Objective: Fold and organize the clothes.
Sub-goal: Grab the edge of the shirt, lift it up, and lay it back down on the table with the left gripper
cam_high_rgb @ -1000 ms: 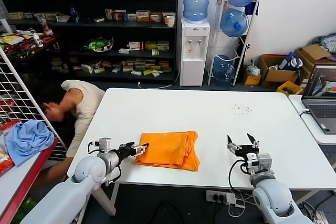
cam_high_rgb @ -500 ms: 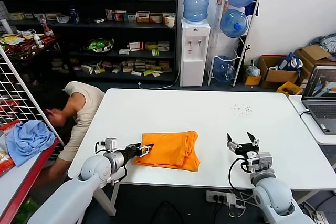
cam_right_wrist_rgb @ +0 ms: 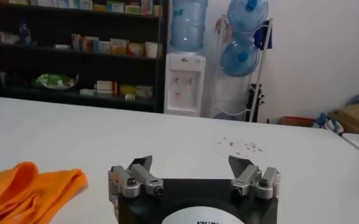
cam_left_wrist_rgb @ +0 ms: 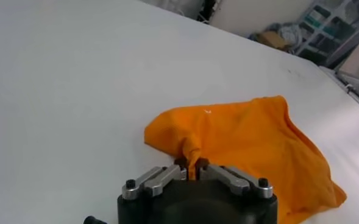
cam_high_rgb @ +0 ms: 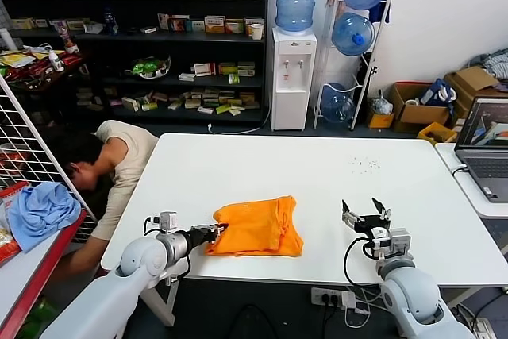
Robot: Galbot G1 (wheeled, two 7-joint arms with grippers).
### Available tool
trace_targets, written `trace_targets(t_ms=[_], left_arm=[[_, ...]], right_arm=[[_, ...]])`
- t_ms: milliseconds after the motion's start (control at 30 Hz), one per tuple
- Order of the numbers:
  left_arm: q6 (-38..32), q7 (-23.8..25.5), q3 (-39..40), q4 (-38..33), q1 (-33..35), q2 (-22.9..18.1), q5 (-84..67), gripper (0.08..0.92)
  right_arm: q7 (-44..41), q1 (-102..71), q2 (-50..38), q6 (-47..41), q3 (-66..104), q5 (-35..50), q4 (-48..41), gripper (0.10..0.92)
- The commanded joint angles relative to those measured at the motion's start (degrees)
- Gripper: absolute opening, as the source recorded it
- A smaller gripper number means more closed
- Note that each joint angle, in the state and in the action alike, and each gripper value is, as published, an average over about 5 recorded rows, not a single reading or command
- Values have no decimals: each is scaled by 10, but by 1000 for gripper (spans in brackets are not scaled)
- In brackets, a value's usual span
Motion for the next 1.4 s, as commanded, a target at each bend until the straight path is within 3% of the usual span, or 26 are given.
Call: trace_targets(t_ms=[33,367,733,933,1133,1400], left_arm=[[3,-59,-22,-57,6,108,20,141],[-15,-77,-50,-5,-6,246,147,133],[-50,-40,-30,60,-76,368,278,133],[-52,-29,-18,52,-112,407,272,133],[-36,-49,-21,-3,-92,390,219,133],[-1,-110,-13,-68,-35,257,167,133]], right_arm=[[1,5,1,-1,-8,1,3,823],[1,16,9,-2,-26,-1,7,823],[-3,21,9,1,-29,0,5,823],[-3,24,12,1,-31,1,4,823],[-3,21,23,2,-37,-6,2,823],[-3,5,26,3,-32,-19,6,823]])
